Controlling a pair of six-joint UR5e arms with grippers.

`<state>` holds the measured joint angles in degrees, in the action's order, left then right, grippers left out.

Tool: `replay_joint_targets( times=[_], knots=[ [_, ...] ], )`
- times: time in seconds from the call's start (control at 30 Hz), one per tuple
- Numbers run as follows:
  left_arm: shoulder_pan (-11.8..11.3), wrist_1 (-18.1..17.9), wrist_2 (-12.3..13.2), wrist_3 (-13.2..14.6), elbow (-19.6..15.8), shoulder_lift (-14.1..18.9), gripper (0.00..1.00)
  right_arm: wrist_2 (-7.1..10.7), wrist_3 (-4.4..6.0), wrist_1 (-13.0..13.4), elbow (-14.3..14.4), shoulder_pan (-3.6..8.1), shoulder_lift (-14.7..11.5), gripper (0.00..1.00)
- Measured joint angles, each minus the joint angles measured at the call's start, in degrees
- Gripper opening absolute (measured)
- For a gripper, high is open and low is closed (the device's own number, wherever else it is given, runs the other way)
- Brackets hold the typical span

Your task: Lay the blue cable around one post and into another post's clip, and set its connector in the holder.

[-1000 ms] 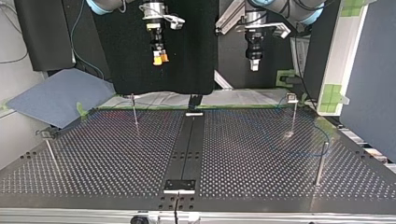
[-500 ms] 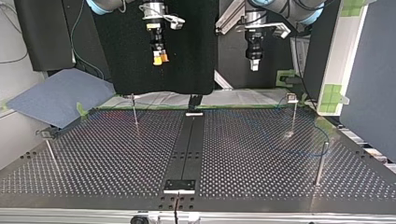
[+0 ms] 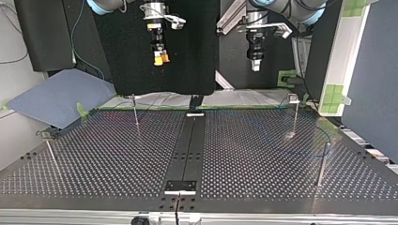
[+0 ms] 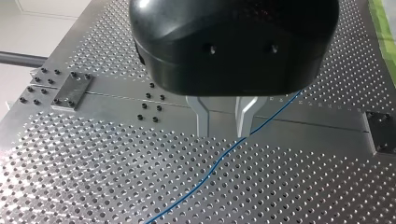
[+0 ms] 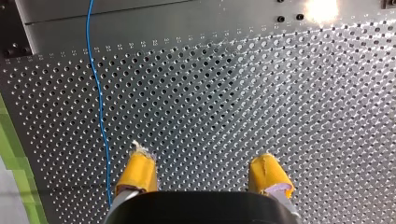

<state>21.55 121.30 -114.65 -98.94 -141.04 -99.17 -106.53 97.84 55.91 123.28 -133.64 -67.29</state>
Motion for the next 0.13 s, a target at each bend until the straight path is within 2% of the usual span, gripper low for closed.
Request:
replay_joint_targets(
  times=[0.13],
  knots=[
    [0.0, 0.0, 0.0, 0.0, 0.0, 0.0, 1.0, 0.0, 0.0, 0.0, 0.0, 0.0, 0.0, 1.0]
  ],
)
